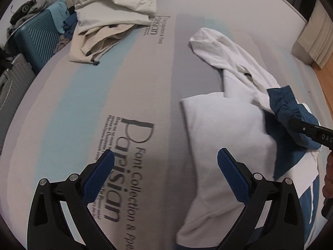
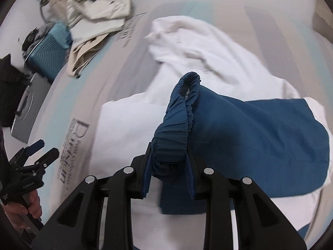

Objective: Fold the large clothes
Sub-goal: 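Carry the sleeve with the right tool across the jacket body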

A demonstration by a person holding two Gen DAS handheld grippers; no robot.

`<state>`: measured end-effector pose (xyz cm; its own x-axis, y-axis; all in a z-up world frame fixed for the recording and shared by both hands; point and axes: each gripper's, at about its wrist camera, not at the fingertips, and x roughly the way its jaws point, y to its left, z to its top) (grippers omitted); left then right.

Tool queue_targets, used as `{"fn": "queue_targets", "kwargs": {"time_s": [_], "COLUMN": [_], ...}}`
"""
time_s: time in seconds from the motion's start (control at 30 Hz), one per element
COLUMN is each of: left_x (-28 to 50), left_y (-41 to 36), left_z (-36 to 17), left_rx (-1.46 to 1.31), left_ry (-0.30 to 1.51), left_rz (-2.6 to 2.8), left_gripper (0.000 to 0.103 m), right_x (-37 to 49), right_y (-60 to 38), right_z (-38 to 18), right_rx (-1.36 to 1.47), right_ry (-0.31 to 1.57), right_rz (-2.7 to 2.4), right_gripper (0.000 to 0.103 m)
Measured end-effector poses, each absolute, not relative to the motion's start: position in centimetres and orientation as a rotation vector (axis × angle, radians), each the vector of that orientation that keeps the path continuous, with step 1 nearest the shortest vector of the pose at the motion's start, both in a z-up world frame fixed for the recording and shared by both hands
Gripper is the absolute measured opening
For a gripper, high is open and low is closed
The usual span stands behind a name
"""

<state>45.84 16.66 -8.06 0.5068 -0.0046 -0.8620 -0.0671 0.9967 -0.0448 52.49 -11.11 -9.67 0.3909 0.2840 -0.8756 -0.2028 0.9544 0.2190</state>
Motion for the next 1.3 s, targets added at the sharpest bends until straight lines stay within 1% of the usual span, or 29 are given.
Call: {"fn": "queue_targets", "kwargs": {"time_s": [0.43, 0.7, 0.87, 0.93, 1.0, 1.23, 1.3], "left_x": [45.1, 44.5, 44.2, 44.1, 44.1, 43.6, 43.4], "left_y": [22.8, 24.5, 25.1, 25.5, 25.9, 26.9, 27.0], "left_z": [-8.8, -9.9, -10.4, -10.6, -10.8, -10.6, -10.6], "left_rx": [-0.12, -0.139, -0.129, -0.143, -0.177, -0.206, -0.202], "left_ry": [1.052, 1.065, 1.068, 1.068, 1.073, 1.062, 1.064], "left_rz": [0.088, 0.101, 0.1, 0.109, 0.11, 0.129, 0.126], "left_gripper": [0.097, 0.097, 0.097, 0.097, 0.097, 0.097, 0.097], "right_x": [51.3, 50.9, 49.6, 48.9, 48.5, 47.5, 47.6], "right_y": [-0.8, 2.3, 4.0, 4.6, 4.9, 6.4, 6.5], "right_z": [-11.0, -12.8, -13.8, -14.1, -14.2, -14.5, -14.6], "right_rx": [-0.034, -0.131, -0.26, -0.311, -0.328, -0.349, -0.338], "right_ry": [1.14, 1.145, 1.12, 1.107, 1.1, 1.096, 1.099], "right_rz": [0.435, 0.439, 0.435, 0.429, 0.435, 0.47, 0.468], "right_gripper": [0.026, 0.026, 0.027, 0.029, 0.031, 0.032, 0.034]}}
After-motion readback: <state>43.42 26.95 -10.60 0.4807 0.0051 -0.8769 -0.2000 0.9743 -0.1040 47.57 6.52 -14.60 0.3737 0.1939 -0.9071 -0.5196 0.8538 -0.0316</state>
